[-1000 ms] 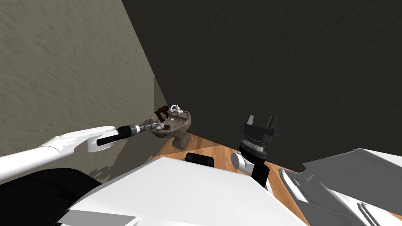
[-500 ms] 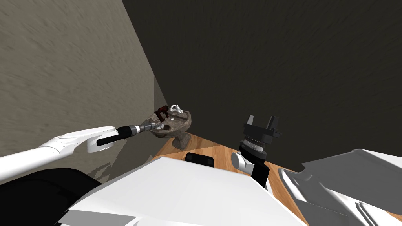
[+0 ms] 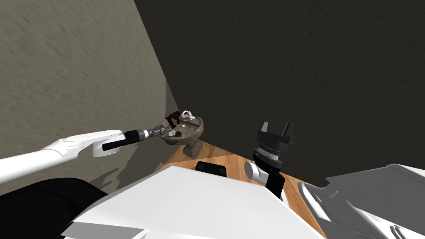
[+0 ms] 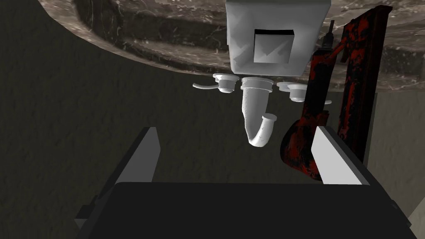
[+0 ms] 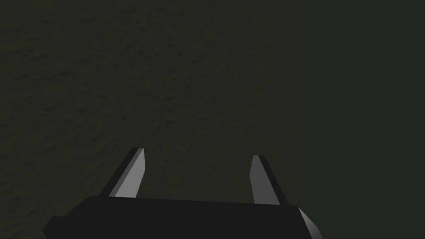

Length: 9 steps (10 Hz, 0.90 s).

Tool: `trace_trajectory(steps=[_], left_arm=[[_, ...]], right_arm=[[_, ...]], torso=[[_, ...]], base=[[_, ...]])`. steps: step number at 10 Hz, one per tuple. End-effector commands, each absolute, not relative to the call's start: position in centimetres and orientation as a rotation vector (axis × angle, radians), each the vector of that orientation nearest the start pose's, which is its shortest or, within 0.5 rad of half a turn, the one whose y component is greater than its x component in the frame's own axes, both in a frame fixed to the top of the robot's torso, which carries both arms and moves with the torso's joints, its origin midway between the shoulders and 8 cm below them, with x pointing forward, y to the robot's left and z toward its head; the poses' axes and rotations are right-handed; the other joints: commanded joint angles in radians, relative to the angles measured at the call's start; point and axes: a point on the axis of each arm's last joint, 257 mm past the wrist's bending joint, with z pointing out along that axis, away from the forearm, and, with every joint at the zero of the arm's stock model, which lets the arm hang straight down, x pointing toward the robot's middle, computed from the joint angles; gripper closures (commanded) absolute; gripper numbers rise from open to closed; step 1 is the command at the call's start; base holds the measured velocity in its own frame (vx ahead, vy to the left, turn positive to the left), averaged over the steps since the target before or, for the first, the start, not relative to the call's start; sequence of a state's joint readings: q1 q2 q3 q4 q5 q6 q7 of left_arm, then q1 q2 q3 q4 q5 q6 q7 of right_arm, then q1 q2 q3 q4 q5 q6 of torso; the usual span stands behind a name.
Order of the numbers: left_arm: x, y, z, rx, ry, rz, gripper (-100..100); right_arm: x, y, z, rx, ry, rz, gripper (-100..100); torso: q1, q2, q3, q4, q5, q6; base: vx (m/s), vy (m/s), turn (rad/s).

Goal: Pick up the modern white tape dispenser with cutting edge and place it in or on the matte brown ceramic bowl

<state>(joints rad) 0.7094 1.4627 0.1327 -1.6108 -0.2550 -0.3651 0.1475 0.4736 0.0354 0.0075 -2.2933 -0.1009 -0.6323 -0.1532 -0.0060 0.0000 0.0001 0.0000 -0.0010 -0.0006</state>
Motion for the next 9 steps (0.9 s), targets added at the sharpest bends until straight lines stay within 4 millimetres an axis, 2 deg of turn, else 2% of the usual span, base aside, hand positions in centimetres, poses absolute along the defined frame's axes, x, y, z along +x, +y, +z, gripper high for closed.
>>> trace_trajectory(steps=[1,5,6,7,9], left_arm=[[37.3,53.0,-19.5,0.049,2.143,-0.203,-100],[38.9,51.5,-17.1,0.086,2.145,-0.230,-100],[38.7,51.8,-17.4,0.082,2.145,-0.226,-100],[38.7,51.7,-17.4,0.082,2.145,-0.228,0],[38.7,51.7,-17.4,0.082,2.145,-0.227,0]], right_arm=[[31.5,-28.8,6.1,0.649,0.354,1.554,0],[31.5,-28.8,6.1,0.649,0.354,1.554,0],[31.5,-28.8,6.1,0.649,0.354,1.554,0],[31.5,-28.8,6.1,0.649,0.354,1.554,0],[31.5,-28.8,6.1,0.649,0.354,1.554,0]], torso=[[0.000,0.000,0.000,0.000,0.000,0.000],[0.000,0.000,0.000,0.000,0.000,0.000],[0.000,0.000,0.000,0.000,0.000,0.000],[0.000,0.000,0.000,0.000,0.000,0.000],[0.000,0.000,0.000,0.000,0.000,0.000]], base=[[0.003,0.006,0.060],[0.004,0.006,0.090],[0.001,0.001,0.015],[0.000,0.000,0.000],[0.000,0.000,0.000]])
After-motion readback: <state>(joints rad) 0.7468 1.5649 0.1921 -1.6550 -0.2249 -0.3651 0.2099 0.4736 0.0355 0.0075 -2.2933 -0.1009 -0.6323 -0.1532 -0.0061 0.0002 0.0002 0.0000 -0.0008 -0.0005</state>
